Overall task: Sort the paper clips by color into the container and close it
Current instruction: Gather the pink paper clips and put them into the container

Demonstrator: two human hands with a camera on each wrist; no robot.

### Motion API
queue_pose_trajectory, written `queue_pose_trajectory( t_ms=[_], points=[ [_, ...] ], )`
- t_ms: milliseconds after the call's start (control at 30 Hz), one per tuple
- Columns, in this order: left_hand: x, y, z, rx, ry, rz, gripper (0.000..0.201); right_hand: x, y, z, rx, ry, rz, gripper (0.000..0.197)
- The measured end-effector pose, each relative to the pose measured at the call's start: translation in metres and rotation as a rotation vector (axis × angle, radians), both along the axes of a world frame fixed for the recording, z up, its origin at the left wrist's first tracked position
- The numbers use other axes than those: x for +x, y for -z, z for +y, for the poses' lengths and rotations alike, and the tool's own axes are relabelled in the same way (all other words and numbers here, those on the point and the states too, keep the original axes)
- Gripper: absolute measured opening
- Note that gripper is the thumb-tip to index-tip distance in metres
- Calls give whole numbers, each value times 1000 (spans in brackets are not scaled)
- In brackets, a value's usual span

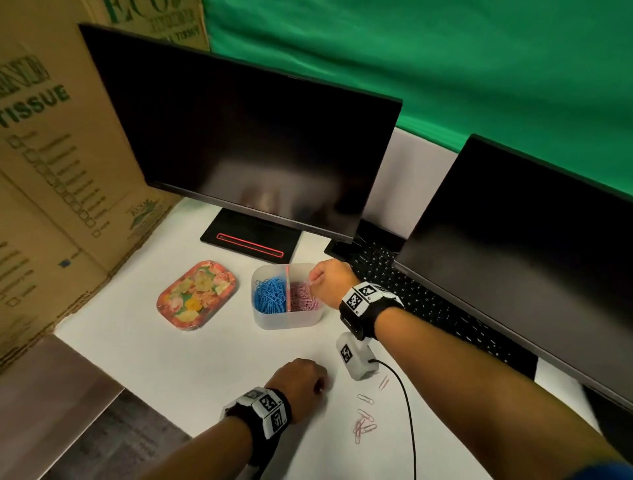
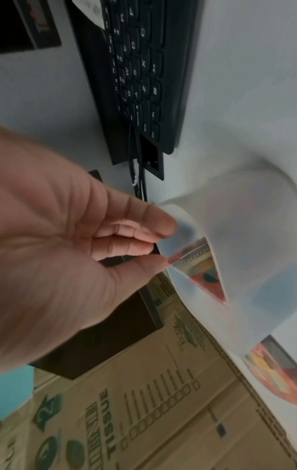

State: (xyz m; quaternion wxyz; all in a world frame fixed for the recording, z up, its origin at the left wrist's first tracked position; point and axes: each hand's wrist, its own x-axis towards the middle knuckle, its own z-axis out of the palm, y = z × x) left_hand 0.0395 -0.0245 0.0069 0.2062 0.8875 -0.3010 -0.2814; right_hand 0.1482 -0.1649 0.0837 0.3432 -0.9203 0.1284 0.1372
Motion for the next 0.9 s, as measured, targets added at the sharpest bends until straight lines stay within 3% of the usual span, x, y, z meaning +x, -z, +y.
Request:
queue_pose_trajectory(
  t_ms=[133, 200, 333, 400, 500, 700, 900],
  points=[
    [-3, -3, -14, 4, 58, 28, 21, -37, 2, -38, -73, 8, -40, 22],
    [-7, -4, -26, 7, 83, 27, 23, -74, 15, -65, -190, 43, 33, 30],
    [-23, -2, -49, 97, 198, 2, 52, -164, 57, -94, -329, -22, 196, 42],
    [-30, 1, -56, 119, 253, -26, 64, -196, 72, -92, -307, -109, 172, 46],
    [-33, 7, -57, 118, 275, -42, 66, -217, 85, -89, -316, -165, 105, 44],
    [-37, 7, -58, 106, 285, -62, 42, -229, 85, -88, -316, -175, 124, 28],
    [-48, 5, -58, 108, 261, -90, 19, -214, 80, -84, -305, -147, 142, 28]
  ],
)
